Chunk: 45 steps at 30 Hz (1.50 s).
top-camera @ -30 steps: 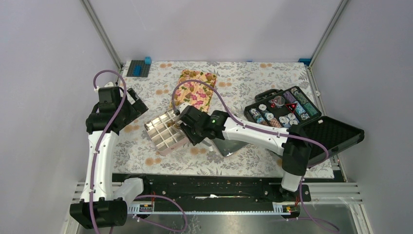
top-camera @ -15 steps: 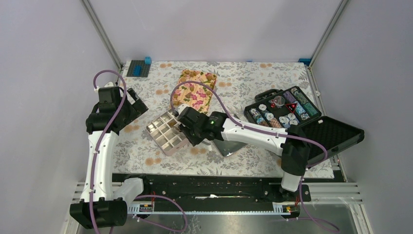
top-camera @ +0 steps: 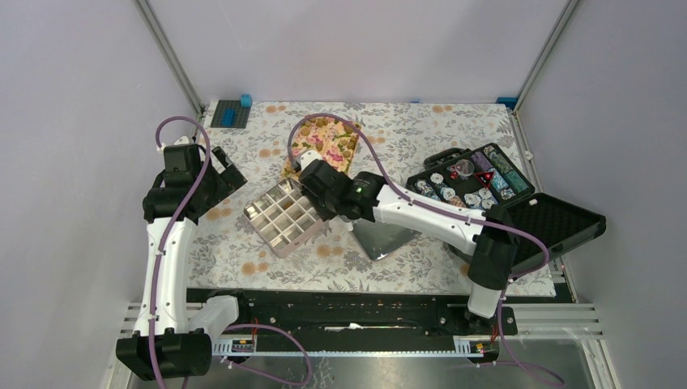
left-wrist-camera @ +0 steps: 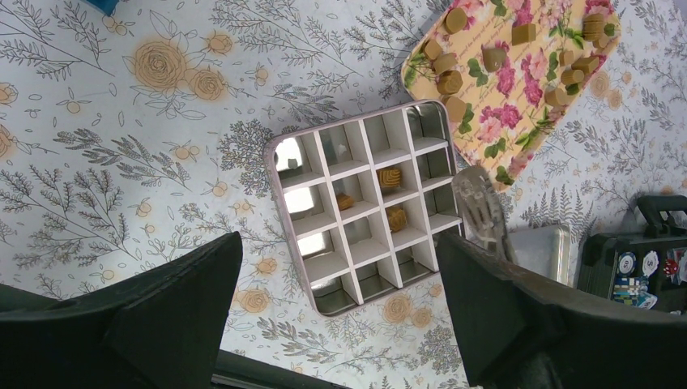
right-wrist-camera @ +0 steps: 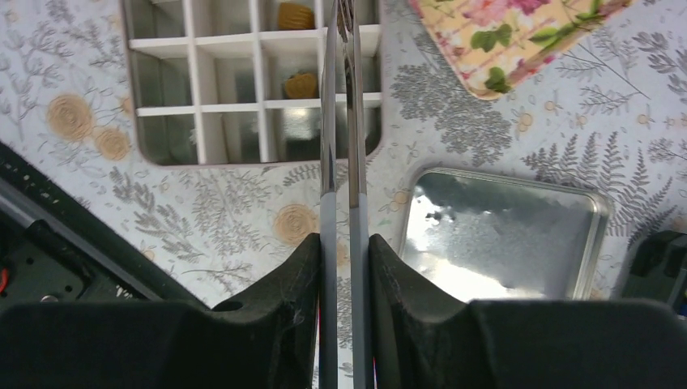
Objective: Pack the chocolate
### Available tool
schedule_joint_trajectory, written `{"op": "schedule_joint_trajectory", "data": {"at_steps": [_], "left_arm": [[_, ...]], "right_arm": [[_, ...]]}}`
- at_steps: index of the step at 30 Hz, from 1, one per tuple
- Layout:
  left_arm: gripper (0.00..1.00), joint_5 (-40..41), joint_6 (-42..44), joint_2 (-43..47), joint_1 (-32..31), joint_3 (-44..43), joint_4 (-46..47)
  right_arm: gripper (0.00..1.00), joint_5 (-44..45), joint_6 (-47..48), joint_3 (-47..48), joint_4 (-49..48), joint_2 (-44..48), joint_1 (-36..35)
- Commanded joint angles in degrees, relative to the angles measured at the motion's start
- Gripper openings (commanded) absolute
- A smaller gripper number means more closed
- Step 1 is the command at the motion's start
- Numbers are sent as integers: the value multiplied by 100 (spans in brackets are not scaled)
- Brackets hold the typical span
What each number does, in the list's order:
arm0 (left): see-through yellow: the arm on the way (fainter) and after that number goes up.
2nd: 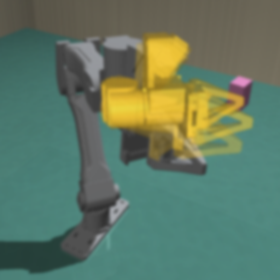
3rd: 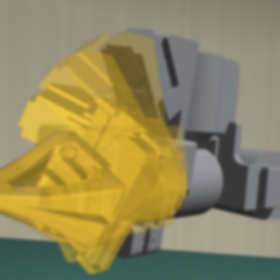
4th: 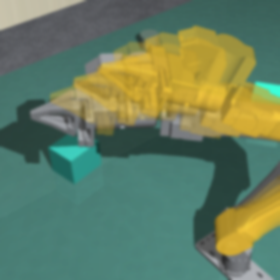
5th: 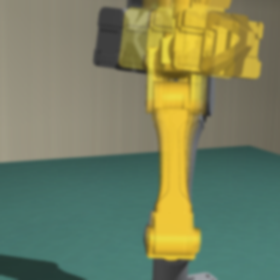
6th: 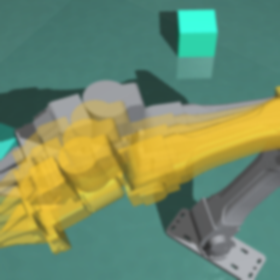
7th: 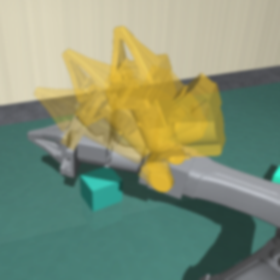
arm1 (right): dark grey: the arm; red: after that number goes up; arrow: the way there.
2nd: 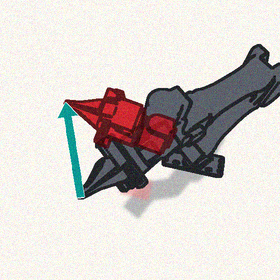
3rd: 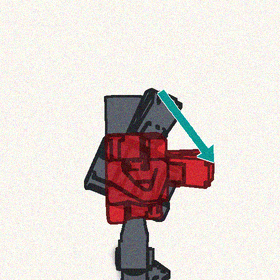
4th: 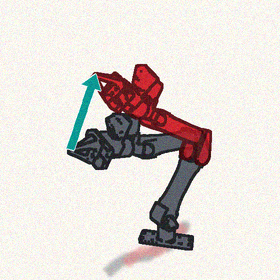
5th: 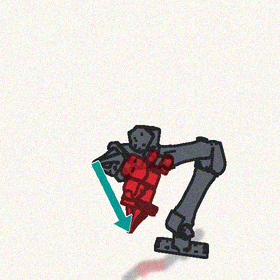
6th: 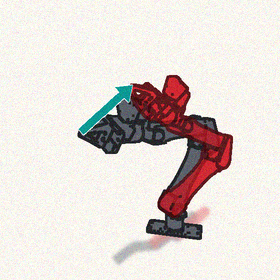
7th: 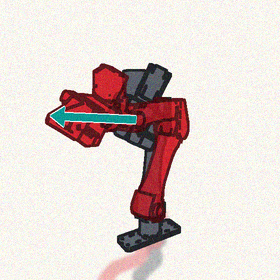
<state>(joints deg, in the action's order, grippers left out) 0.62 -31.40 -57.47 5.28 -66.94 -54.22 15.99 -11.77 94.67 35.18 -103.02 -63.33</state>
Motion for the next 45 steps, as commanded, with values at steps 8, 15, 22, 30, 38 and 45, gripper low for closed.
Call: {"op": "schedule_joint_trajectory", "data": {"at_steps": [8,15,22,30,38,45], "left_arm": [[99,30,54,111,33,-6,165],[99,60,73,92,33,-11,166],[99,119,114,52,30,-12,162],[99,148,60,-82,32,-29,171],[99,140,28,-92,35,4,186],[99,183,81,-21,45,-25,143]], "right_arm": [[33,249,175,88,-231,104,739],[43,193,264,304,-276,-368,1017],[42,-223,269,669,-291,-925,1060],[41,-829,147,649,-319,-950,936],[39,-1077,143,894,-303,-1111,586],[38,-740,174,1215,-231,-1309,493]]}}
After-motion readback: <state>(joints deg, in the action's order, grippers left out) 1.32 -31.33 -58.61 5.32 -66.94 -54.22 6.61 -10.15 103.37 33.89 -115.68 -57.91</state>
